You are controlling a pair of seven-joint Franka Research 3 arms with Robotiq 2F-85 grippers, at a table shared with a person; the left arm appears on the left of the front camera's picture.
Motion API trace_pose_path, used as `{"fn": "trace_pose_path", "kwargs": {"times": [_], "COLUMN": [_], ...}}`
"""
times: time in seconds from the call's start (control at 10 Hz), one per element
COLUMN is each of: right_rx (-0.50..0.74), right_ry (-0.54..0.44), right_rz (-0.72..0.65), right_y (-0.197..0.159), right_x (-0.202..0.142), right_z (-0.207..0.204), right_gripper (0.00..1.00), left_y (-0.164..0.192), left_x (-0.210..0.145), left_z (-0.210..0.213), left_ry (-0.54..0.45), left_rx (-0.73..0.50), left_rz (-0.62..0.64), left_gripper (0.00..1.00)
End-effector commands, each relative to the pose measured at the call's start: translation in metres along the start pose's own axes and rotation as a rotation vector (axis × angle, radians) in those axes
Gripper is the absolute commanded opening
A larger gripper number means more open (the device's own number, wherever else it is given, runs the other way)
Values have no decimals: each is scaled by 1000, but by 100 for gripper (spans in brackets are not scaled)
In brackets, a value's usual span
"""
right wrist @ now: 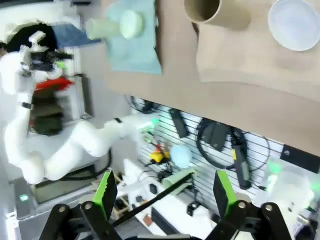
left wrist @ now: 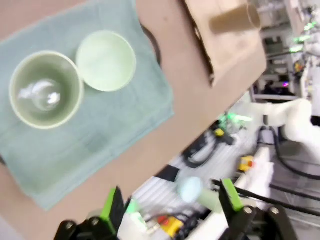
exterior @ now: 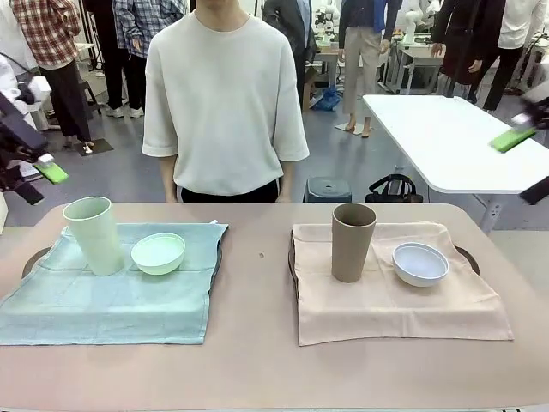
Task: Set up a tray with a mat and arrange the tableware.
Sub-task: Place the Picnic Bowl and Reusable plastic cup back onto the Handle tray in front of the human's position.
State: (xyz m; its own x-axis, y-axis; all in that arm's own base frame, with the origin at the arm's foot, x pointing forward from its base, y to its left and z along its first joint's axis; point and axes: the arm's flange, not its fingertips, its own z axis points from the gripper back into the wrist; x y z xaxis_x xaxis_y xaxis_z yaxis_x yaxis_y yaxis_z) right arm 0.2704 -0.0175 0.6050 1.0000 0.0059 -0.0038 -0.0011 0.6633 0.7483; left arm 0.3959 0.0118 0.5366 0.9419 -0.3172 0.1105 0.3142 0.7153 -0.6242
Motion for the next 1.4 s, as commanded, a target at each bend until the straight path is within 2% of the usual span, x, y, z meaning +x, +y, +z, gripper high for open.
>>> {"fn": "trace_pose_path", "kwargs": {"times": [0.0, 0.2, 0.4, 0.7, 0.8, 0.9, 1.0, 1.3], "right_rx": [151, 263, 324, 387, 386, 359, 355, 355], "right_ry": [-44, -127, -205, -242, -230, -246, -240, -240], "right_rz": [11, -19, -67, -117, -129, -161, -148, -148], "right_y": [-29, -64, -98, -130, -129, -114, -133, -133], "right_x": [-20, -42, -64, -79, -79, -77, -82, -82], "right_z": [11, 32, 38, 46, 48, 43, 49, 49], "right_gripper": [100, 100, 100, 100, 100, 100, 100, 100], "left_y": [27, 67, 106, 134, 138, 128, 141, 141], "left_x": [-12, -39, -69, -98, -109, -111, -107, -107], "left_z": [22, 56, 80, 91, 91, 87, 90, 90], "left_ry": [-35, -164, -273, -315, -346, -333, -317, -317], "left_rx": [-170, -299, -394, -440, -391, -308, -414, -414], "left_rz": [37, 90, 147, 221, 297, 302, 254, 254], "left_gripper": [100, 100, 100, 100, 100, 100, 100, 100]}}
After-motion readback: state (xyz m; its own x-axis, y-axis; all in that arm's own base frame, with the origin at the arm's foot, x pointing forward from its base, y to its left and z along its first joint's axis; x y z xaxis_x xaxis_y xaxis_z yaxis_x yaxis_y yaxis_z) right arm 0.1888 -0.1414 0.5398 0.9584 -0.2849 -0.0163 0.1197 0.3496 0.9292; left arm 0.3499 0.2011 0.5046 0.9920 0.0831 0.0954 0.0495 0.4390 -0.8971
